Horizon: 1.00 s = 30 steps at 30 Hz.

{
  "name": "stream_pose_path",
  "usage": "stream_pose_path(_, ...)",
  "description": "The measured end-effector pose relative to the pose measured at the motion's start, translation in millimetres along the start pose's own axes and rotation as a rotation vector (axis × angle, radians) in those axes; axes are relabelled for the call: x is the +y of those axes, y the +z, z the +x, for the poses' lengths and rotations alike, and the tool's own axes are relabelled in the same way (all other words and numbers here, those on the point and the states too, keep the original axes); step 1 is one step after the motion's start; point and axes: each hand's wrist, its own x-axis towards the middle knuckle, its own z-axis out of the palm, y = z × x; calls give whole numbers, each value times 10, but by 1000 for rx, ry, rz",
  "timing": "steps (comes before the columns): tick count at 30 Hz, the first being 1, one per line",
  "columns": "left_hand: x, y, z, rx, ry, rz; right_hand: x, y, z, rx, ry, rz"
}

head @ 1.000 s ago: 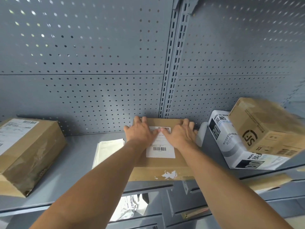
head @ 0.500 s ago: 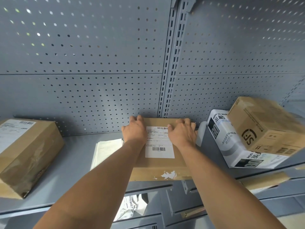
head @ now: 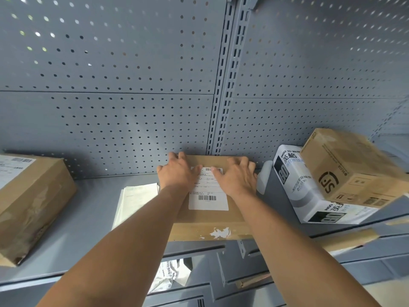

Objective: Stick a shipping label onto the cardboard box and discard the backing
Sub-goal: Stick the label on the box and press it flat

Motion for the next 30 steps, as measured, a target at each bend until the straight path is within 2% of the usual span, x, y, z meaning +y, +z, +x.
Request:
stream_pose_path(9, -67, 9, -2, 54, -2, -181, 66, 9, 4, 36, -12, 118)
stream_pose_path(13, -64, 13, -8, 59, 14, -208, 83, 22, 8, 38, -23, 118)
stream_pose_path(16, -130, 22, 10, 71, -2, -345, 76, 10, -2, 0, -31, 66)
stream_pose_path(20, -222, -88, 5, 86, -9, -494, 83, -73, -14, -79, -111, -25)
stream_pose_path(24, -226, -201, -32, 143, 15, -533, 265, -135, -49, -34, -196, -16)
stream_pose_path(30, -153, -367, -96, 167, 92, -586, 667, -242, 17, 11, -114, -28)
